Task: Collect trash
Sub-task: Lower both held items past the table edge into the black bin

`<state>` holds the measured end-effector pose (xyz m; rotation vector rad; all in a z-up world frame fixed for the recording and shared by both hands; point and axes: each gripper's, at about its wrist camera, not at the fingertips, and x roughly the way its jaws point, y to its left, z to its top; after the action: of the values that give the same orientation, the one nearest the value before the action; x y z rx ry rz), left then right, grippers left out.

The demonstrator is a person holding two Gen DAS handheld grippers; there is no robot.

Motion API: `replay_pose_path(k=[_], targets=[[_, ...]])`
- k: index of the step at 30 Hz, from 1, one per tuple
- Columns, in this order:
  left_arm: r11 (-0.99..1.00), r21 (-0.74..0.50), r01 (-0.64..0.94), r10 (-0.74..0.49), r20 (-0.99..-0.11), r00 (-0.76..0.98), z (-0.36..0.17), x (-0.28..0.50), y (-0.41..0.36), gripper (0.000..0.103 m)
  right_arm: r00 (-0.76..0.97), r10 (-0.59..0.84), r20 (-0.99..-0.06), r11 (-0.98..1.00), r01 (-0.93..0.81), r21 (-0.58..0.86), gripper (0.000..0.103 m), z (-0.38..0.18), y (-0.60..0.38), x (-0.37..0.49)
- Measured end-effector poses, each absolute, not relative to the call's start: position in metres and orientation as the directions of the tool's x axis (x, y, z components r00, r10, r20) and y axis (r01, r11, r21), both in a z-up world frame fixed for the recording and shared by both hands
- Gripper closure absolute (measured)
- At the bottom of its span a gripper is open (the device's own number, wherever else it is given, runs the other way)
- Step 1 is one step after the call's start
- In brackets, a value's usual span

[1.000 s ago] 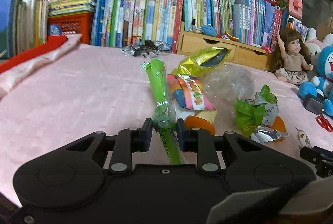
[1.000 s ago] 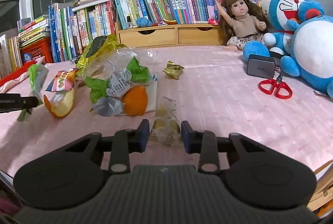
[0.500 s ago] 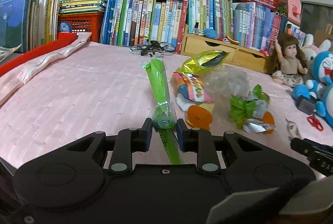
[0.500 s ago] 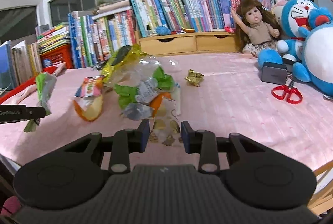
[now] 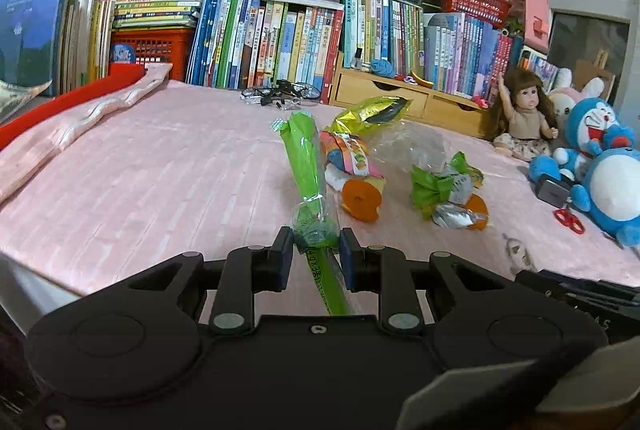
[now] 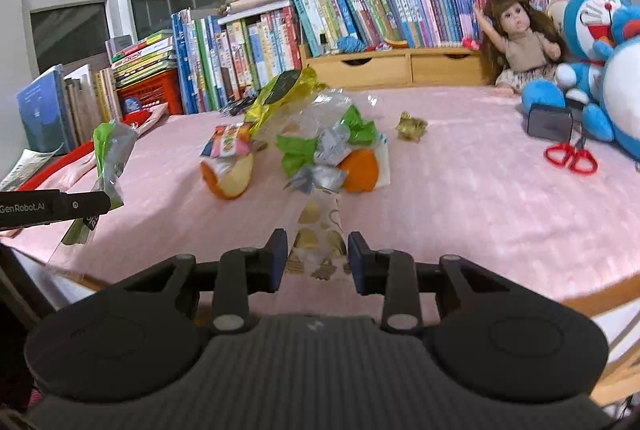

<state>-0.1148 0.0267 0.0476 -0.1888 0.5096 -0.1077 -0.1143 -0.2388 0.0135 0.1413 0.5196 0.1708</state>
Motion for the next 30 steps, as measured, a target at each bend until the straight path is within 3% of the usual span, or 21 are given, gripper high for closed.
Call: replay_pose_path(k=[20, 30], targets=[[0.95, -0.21, 0.231, -0.312, -0.689, 0.654, -0.003, -0.193, 0.013, 0.08, 0.677, 0.272, -0.684, 0.962, -0.163, 0.221, 0.065, -0.037, -0.221, -0.174], [0.949, -0.248, 0.196, -0.313, -0.816, 0.485, -0.055, -0.179, 0.006, 0.08, 0.549, 0.298, -0.781, 0.954, -0.159, 0.253, 0.065, -0.083, -0.217, -0.167]])
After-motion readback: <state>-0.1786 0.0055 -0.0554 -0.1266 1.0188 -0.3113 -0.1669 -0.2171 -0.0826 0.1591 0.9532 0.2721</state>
